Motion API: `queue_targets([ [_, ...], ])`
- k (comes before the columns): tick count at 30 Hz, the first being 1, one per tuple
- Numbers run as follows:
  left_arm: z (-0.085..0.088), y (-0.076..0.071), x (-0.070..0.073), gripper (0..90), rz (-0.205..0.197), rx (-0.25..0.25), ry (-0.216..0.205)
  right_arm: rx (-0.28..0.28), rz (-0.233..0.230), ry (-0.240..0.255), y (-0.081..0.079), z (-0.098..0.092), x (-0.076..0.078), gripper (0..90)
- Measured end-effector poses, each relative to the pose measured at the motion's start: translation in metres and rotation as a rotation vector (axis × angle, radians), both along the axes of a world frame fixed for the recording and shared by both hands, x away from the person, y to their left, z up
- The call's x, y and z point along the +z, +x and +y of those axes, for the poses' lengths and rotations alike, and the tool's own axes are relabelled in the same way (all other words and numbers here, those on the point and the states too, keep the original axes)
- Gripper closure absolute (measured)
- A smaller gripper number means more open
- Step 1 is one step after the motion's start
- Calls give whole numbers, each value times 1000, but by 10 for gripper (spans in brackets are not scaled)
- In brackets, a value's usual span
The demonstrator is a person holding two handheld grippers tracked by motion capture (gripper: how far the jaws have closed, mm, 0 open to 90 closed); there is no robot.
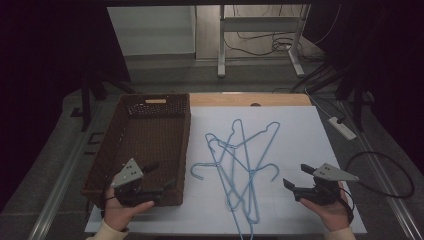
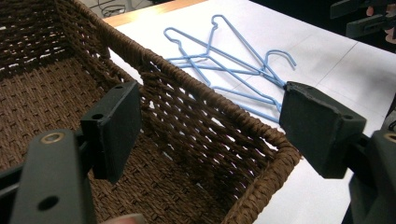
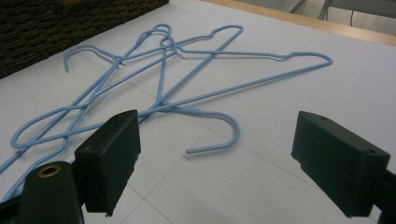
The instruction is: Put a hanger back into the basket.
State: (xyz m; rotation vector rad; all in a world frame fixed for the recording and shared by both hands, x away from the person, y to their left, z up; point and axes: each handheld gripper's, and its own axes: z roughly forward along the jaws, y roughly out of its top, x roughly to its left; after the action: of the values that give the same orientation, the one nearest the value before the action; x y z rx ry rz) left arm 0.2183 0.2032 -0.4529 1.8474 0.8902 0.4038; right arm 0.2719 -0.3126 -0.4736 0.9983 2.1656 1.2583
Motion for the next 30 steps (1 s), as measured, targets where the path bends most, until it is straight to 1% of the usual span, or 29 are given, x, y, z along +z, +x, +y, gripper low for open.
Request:
queue_targets([
  [8, 2, 0, 0, 222, -3, -2, -5, -5, 11, -21, 1, 3, -1, 162],
  [14, -1, 0, -1, 223, 0, -14, 0, -4, 13, -17, 3, 3, -2, 170],
  [19, -5, 0, 1, 224, 0, -19, 6, -2, 24, -16, 3, 2, -4, 179],
  [26, -3, 0, 0, 224, 0, -4, 6, 2, 22, -3, 6, 3, -3, 188],
  [30, -1, 1, 1, 225, -3, 1, 6, 5, 23, -12, 9, 6, -2, 188],
])
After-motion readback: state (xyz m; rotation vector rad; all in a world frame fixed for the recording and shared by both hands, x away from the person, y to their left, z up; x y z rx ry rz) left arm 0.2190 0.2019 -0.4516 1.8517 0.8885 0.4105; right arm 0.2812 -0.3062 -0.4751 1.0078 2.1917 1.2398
